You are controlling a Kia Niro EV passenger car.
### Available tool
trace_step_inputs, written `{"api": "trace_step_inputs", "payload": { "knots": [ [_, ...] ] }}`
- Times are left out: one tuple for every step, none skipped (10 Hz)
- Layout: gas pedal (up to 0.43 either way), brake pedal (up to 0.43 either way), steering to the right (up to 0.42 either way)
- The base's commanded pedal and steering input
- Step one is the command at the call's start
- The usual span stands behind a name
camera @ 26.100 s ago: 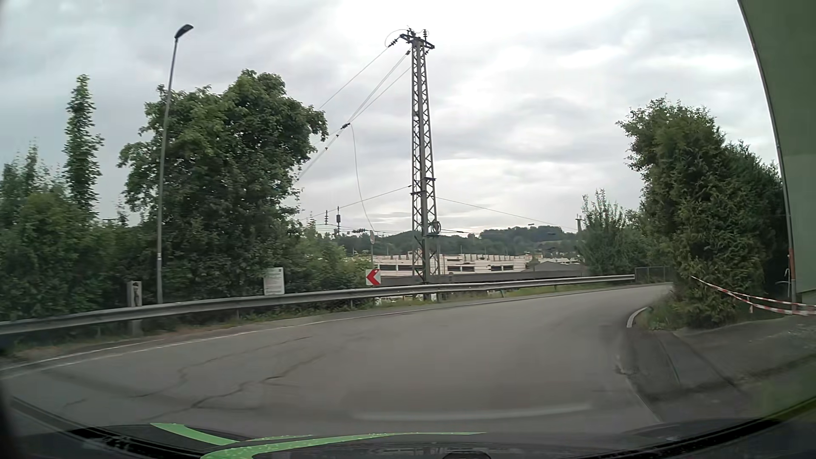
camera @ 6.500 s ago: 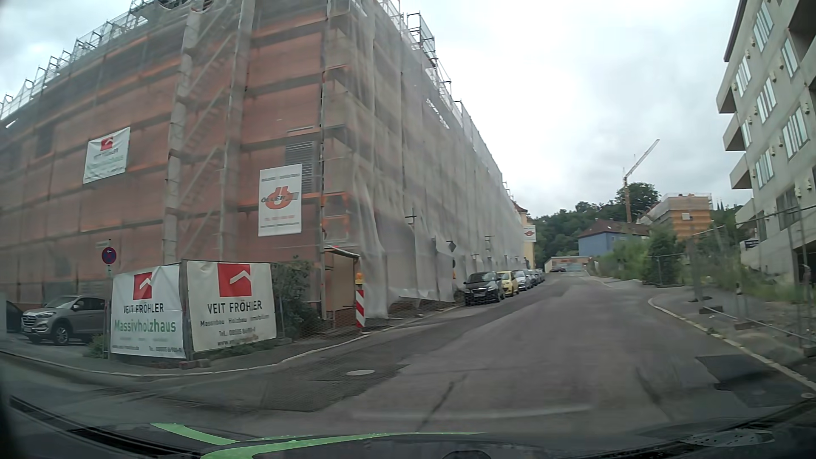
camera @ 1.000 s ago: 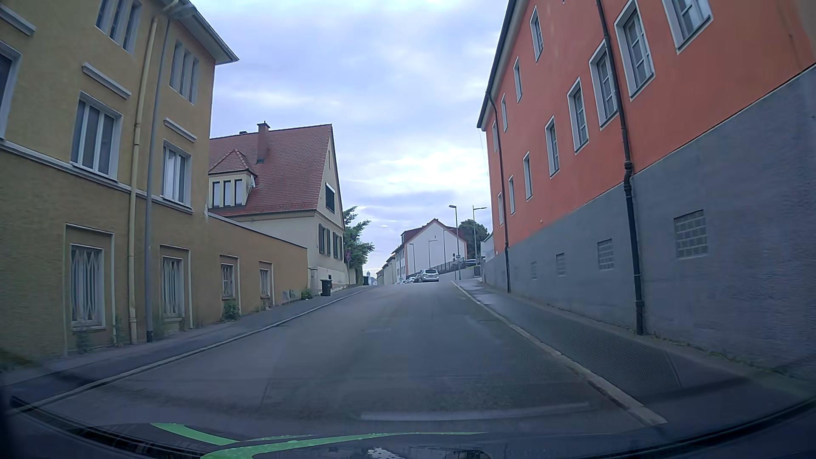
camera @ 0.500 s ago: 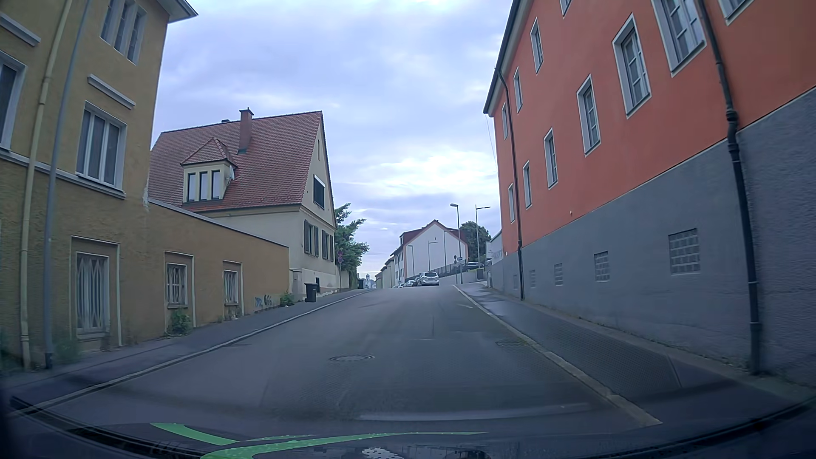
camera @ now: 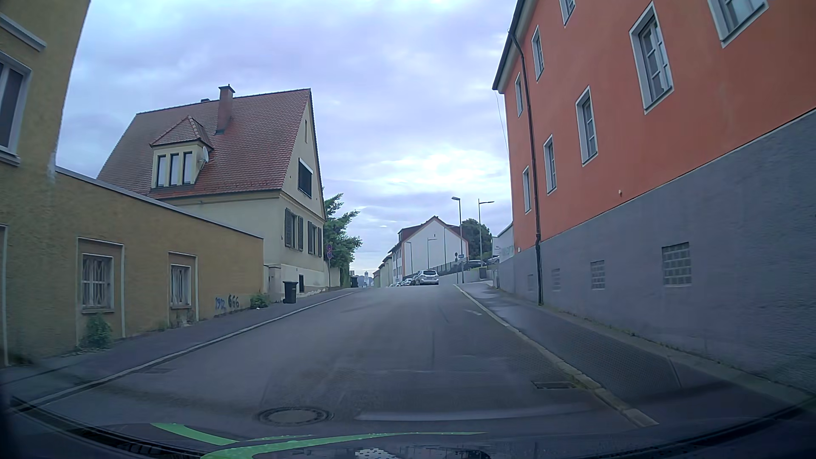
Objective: Follow the waypoints while adhering to traffic rules and regulations
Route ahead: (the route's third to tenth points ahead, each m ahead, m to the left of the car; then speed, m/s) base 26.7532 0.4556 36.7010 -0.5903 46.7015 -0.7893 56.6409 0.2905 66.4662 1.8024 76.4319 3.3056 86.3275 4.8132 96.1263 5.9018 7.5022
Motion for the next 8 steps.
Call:
{"api": "trace_step_inputs", "payload": {
  "knots": [
    [0.138, 0.000, 0.001],
    [0.130, 0.000, 0.001],
    [0.130, 0.000, 0.000],
    [0.130, 0.000, -0.001],
    [0.130, 0.000, -0.001],
    [0.130, 0.000, -0.001],
    [0.130, 0.000, -0.001],
    [0.130, 0.000, -0.001]
  ]
}}
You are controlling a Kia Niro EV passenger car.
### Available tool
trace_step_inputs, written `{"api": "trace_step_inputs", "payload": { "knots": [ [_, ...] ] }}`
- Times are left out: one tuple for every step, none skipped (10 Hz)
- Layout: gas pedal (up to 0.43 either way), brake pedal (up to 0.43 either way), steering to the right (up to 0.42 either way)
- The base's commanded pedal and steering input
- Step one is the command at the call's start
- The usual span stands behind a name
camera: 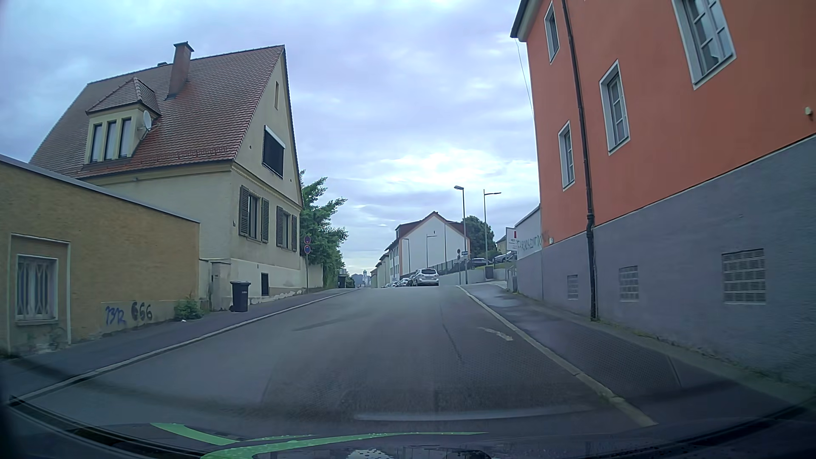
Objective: Follow the waypoints while adhering to traffic rules and regulations
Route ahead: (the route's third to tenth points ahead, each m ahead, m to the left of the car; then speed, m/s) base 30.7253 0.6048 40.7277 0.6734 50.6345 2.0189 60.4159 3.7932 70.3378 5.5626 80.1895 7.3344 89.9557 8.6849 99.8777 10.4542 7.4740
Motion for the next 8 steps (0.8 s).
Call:
{"api": "trace_step_inputs", "payload": {
  "knots": [
    [0.130, 0.000, -0.001],
    [0.130, 0.000, -0.001],
    [0.130, 0.000, -0.001],
    [0.087, 0.000, -0.001],
    [0.079, 0.000, -0.002],
    [0.079, 0.000, -0.001],
    [0.079, 0.000, -0.002],
    [0.087, 0.000, -0.002]
  ]
}}
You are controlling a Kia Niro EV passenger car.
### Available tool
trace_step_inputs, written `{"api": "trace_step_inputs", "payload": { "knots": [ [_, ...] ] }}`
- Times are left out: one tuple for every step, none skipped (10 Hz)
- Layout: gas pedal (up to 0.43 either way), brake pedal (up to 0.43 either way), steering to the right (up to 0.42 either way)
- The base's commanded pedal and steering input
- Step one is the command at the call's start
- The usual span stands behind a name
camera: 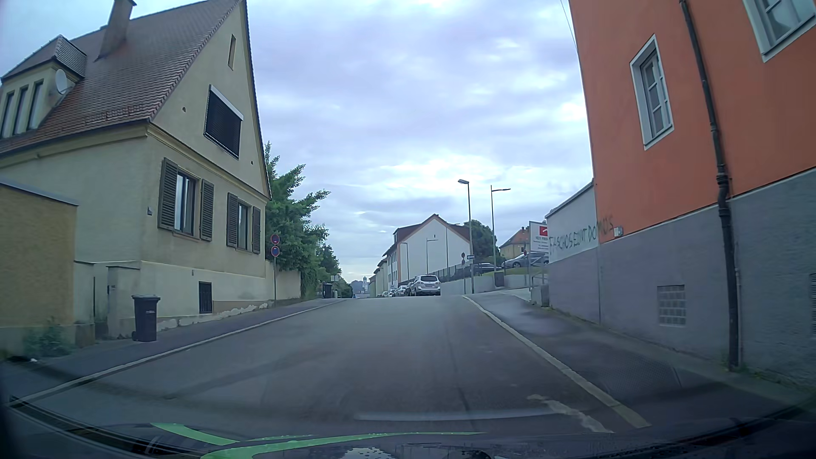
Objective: Follow the waypoints while adhering to traffic rules and regulations
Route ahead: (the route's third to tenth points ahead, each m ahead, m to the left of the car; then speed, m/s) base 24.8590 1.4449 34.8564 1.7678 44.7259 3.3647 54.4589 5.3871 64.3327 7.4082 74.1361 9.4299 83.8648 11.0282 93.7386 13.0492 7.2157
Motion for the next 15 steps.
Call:
{"api": "trace_step_inputs", "payload": {
  "knots": [
    [0.087, 0.000, -0.002],
    [0.087, 0.000, -0.003],
    [0.087, 0.000, -0.003],
    [0.087, 0.000, -0.003],
    [0.059, 0.000, -0.003],
    [0.059, 0.000, -0.003],
    [0.059, 0.000, -0.003],
    [0.059, 0.000, -0.003],
    [0.059, 0.000, -0.003],
    [0.059, 0.000, -0.001],
    [0.059, 0.000, 0.001],
    [0.008, 0.000, 0.005],
    [0.000, 0.000, 0.007],
    [0.000, 0.000, 0.006],
    [0.000, 0.000, 0.006]
  ]
}}
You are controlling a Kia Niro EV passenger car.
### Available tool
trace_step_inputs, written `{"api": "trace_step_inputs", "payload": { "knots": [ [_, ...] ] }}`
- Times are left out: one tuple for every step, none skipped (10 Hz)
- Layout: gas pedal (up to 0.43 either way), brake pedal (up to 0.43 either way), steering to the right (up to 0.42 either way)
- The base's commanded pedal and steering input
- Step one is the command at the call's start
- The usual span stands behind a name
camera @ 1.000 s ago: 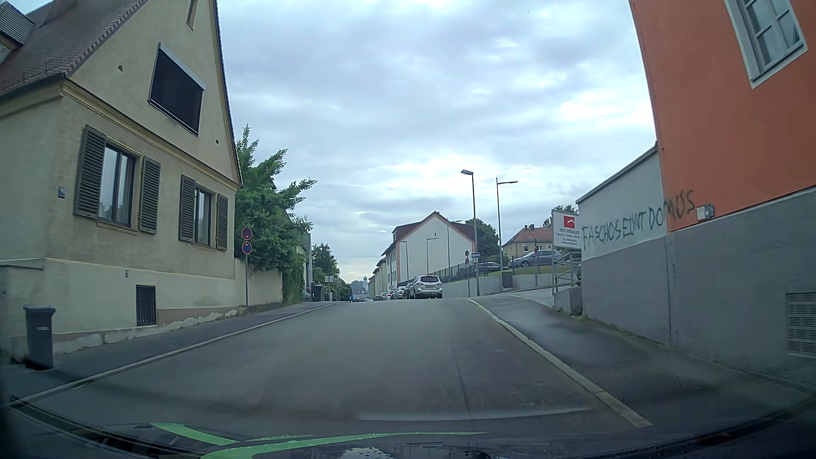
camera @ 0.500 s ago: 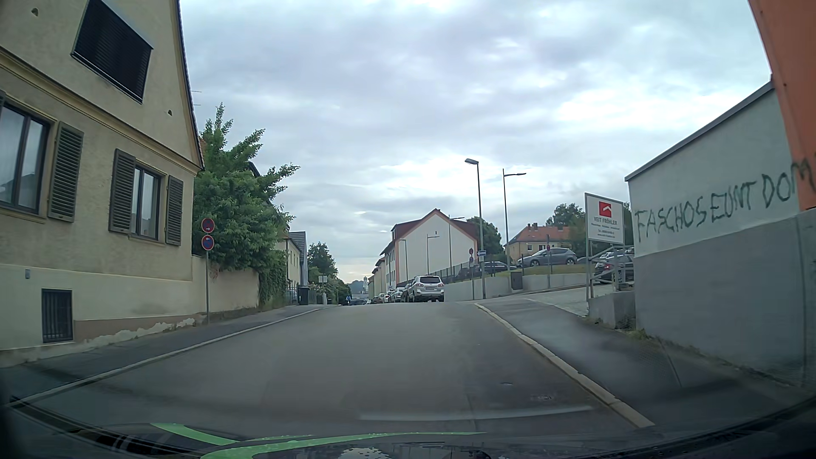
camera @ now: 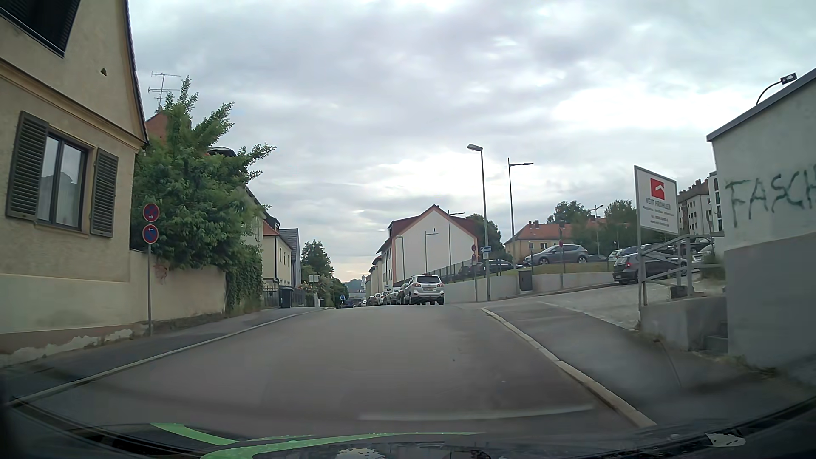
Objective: Follow the waypoints while adhering to traffic rules and regulations
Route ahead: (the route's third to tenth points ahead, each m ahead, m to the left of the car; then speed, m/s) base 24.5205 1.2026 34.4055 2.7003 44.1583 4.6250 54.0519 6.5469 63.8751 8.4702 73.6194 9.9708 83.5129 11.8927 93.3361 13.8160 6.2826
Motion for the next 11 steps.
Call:
{"api": "trace_step_inputs", "payload": {
  "knots": [
    [0.000, 0.000, 0.005],
    [0.000, 0.000, 0.005],
    [0.000, 0.000, 0.004],
    [0.000, 0.000, 0.003],
    [0.000, 0.000, 0.003],
    [0.000, 0.000, 0.002],
    [0.000, 0.000, 0.002],
    [0.000, 0.000, 0.001],
    [0.000, 0.000, 0.000],
    [0.000, 0.000, 0.000],
    [0.000, 0.000, 0.000]
  ]
}}
